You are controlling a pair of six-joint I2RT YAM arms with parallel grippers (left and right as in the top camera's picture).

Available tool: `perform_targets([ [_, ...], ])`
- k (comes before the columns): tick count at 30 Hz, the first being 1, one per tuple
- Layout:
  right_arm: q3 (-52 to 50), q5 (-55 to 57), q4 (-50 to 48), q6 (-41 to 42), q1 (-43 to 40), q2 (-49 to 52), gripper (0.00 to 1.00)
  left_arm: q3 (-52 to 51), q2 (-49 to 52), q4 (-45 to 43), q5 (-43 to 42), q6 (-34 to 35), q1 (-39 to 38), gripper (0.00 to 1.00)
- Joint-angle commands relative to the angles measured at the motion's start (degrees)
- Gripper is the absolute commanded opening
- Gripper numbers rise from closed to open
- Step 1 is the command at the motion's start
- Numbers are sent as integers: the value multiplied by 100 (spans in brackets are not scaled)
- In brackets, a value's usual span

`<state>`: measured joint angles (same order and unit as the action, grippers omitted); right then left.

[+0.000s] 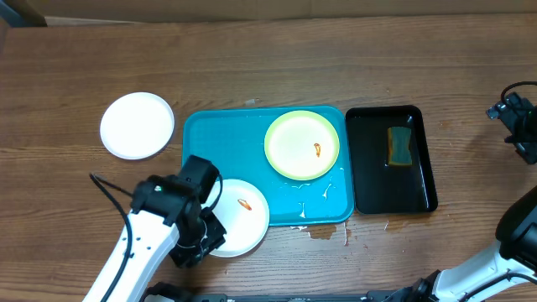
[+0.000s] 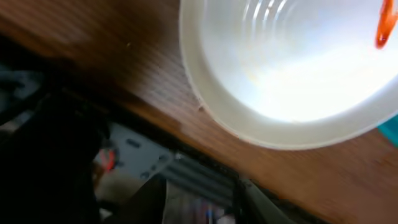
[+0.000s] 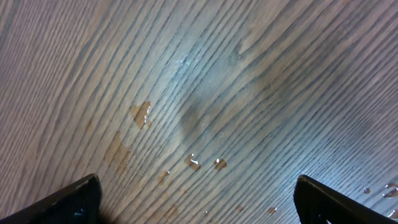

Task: Clean dirty plates on tray and stack at the side
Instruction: 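Release the green plate and move the left gripper to the white plate rim, then grip the white plate rim and drag it up-left on the tray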

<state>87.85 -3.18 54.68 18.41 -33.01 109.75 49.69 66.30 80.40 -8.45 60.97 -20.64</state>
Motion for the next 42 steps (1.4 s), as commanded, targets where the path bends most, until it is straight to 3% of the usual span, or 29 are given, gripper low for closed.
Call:
perform_targets([
  [1, 109, -7, -22, 52, -11, -162, 100, -448, -42, -273, -66, 833, -37, 34],
  [15, 109, -7, -22, 52, -11, -162, 100, -1322, -42, -1681, 26, 1130, -37, 28],
  [42, 109, -7, -22, 52, -11, -162, 100, -1517, -37, -1746, 260, 1298, -39, 19],
])
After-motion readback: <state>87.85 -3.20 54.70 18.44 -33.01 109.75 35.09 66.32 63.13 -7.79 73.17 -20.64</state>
